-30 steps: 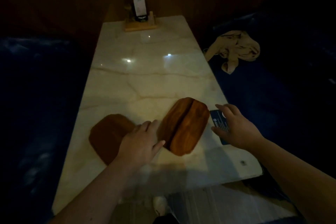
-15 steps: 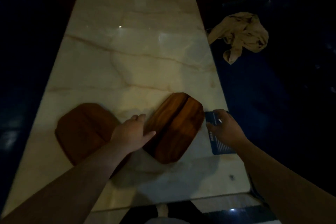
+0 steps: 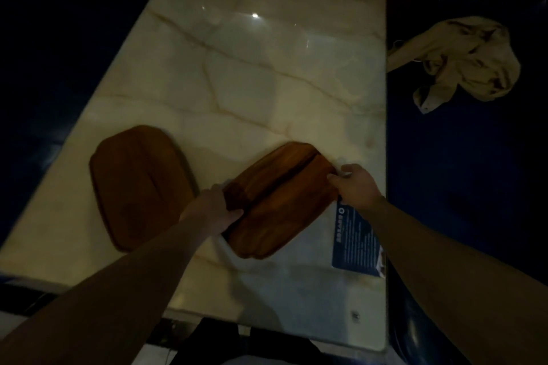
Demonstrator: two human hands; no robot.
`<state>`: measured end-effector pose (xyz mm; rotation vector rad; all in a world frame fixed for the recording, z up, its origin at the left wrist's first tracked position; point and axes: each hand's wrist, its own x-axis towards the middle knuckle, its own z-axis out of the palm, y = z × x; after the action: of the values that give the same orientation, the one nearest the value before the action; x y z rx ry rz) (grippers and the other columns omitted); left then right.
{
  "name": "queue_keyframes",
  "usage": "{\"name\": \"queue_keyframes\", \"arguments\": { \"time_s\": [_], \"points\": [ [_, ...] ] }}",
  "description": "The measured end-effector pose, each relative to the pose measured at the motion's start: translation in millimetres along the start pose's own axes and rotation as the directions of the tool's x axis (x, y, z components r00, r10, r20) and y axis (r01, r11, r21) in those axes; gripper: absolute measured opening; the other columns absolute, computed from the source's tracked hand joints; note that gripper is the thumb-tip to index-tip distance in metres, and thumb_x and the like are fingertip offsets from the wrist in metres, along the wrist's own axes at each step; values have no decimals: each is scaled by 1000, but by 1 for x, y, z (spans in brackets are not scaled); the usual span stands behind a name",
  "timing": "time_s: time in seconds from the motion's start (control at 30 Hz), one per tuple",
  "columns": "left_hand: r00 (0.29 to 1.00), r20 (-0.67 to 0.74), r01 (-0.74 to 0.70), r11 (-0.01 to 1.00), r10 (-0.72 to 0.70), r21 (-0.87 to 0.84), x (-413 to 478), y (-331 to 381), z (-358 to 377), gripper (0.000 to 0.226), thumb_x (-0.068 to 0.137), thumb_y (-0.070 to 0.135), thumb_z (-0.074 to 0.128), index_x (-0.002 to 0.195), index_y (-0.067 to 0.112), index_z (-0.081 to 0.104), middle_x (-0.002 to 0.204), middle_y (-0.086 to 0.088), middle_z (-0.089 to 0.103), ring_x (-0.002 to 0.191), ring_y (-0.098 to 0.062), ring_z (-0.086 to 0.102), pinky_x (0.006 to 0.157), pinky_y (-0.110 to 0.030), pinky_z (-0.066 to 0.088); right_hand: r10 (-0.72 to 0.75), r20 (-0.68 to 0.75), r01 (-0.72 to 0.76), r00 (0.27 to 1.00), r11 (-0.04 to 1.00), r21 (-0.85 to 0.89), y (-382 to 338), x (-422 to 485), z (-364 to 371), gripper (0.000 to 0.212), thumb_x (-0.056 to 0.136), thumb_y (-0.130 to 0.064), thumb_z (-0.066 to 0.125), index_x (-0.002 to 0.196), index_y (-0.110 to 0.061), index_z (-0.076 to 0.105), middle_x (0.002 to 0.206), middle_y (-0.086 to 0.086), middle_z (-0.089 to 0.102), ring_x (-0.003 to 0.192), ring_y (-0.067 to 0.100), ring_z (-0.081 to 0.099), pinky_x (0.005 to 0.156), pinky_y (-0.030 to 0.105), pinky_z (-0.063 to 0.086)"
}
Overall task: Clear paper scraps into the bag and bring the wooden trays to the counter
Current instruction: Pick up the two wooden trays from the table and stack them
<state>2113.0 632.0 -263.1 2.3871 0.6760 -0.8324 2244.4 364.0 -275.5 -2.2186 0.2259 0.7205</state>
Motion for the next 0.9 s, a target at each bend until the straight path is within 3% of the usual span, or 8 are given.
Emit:
{"name": "queue_keyframes", "arguments": {
  "time_s": [0.1, 0.23, 0.37, 0.47, 0.53, 0.63, 0.77, 0.9],
  "points": [
    [998, -26, 56, 994, -58, -98, 2, 3, 4, 66, 83, 46, 64, 132, 10, 36, 117, -15, 55, 91, -29, 56, 69, -38, 47, -54, 39, 55, 998, 998, -39, -1, 6, 6, 56, 84, -35, 66, 128, -2, 54, 124, 17, 61, 107, 31, 61, 94, 47, 51],
    [996, -62, 48, 972, -64, -229, -3, -4, 3, 56, 88, 35, 62, 130, 5, 42, 119, -16, 56, 92, -29, 55, 72, -37, 44, -67, 71, 62, 995, 996, 62, 1, 5, 8, 33, 84, -22, 67, 105, 4, 68, 105, 22, 70, 91, 32, 67, 85, 46, 56],
    [993, -102, 10, 882, -66, -471, -20, -13, 1, 30, 92, 30, 59, 113, 12, 50, 111, -13, 53, 96, -34, 57, 80, -48, 51, 96, 119, -137, 988, 899, 416, 8, -5, 9, 44, 88, -18, 67, 126, -1, 53, 120, 18, 61, 101, 33, 62, 79, 45, 56],
    [991, -122, -20, 831, -58, -556, -32, -22, -6, 28, 92, 37, 56, 110, 17, 47, 110, -10, 53, 98, -34, 57, 75, -45, 47, 126, 130, -176, 983, 832, 527, 8, -14, 19, 46, 91, -18, 62, 132, -4, 47, 129, 20, 56, 106, 35, 60, 76, 43, 55],
    [987, -148, -40, 801, -62, -598, -38, -30, -14, 30, 93, 38, 54, 111, 15, 48, 105, -9, 55, 95, -33, 58, 72, -42, 45, 148, 118, -188, 982, 809, 557, 0, -21, 27, 44, 93, -18, 59, 133, -4, 47, 130, 20, 56, 104, 33, 59, 82, 45, 52],
    [973, -224, -97, 781, -57, -618, -48, -50, -30, 24, 94, 34, 54, 103, 12, 54, 86, -5, 56, 77, -26, 57, 64, -37, 43, 120, 135, -178, 983, 788, 590, -22, -27, 41, 40, 94, -17, 57, 131, -3, 50, 127, 16, 58, 100, 29, 59, 73, 39, 52],
    [947, -309, -122, 784, -92, -608, -54, -90, -53, 12, 92, 28, 57, 90, 16, 57, 83, -2, 61, 80, -25, 61, 71, -39, 49, 23, 156, -113, 987, 794, 597, -63, -34, 63, 33, 94, -15, 57, 125, -5, 53, 121, 15, 61, 101, 29, 61, 68, 38, 52],
    [955, -257, -61, 748, -149, -660, -53, -133, -69, 28, 90, 29, 61, 91, 1, 59, 86, -18, 64, 79, -32, 65, 65, -42, 54, -33, 132, -46, 991, 834, 550, -110, -38, 96, 23, 93, -16, 59, 116, -13, 57, 115, 12, 64, 100, 29, 63, 69, 39, 54]
  ]
}}
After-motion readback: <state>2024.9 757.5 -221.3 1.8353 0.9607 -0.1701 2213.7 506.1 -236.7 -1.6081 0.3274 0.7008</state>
